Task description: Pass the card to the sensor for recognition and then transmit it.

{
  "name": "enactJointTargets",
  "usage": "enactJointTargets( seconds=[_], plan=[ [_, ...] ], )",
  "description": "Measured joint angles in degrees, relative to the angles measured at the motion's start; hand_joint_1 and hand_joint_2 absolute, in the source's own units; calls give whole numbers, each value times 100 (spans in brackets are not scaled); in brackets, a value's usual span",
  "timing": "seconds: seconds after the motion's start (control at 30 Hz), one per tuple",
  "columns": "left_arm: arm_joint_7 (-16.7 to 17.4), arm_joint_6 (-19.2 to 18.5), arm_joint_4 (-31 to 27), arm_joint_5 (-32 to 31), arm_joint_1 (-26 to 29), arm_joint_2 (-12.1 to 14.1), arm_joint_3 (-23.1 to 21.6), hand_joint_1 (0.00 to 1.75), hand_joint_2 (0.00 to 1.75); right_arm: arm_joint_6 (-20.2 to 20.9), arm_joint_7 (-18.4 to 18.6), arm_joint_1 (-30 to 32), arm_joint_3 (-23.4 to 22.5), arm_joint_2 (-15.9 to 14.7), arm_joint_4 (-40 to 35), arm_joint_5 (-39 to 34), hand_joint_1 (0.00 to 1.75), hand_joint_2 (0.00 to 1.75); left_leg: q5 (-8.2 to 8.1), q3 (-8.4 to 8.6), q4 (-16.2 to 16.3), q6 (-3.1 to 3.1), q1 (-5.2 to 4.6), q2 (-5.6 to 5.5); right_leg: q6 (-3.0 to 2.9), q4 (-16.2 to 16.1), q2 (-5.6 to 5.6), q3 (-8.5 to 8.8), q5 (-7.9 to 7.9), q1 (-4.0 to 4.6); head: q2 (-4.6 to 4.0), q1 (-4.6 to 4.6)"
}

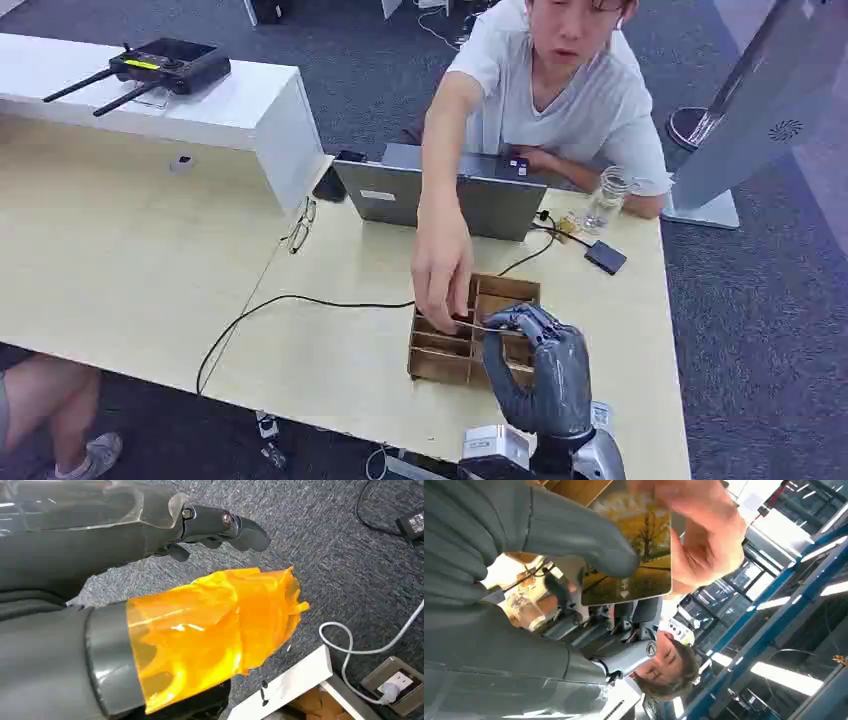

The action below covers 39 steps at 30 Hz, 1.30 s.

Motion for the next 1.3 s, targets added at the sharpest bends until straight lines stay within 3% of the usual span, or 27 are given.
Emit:
enactJointTargets(
  seconds=[0.63,1.1,1.3],
  plan=[
    [22,83,4,-81,-64,-103,-28,0,0,179,-85,11,-2,2,20,-210,175,175,0,1,1,0,0,1,0,0,1,-1,0,0,0,0],
    [33,44,31,-24,-42,-103,-31,0,0,555,293,154,-236,-31,24,-673,175,175,0,0,1,0,-1,1,0,-1,0,-1,0,0,0,2],
    [96,-149,31,13,44,-7,-31,0,0,686,468,204,-442,-61,50,-920,175,175,0,1,1,0,0,1,0,0,1,-2,0,0,0,0]
  ],
)
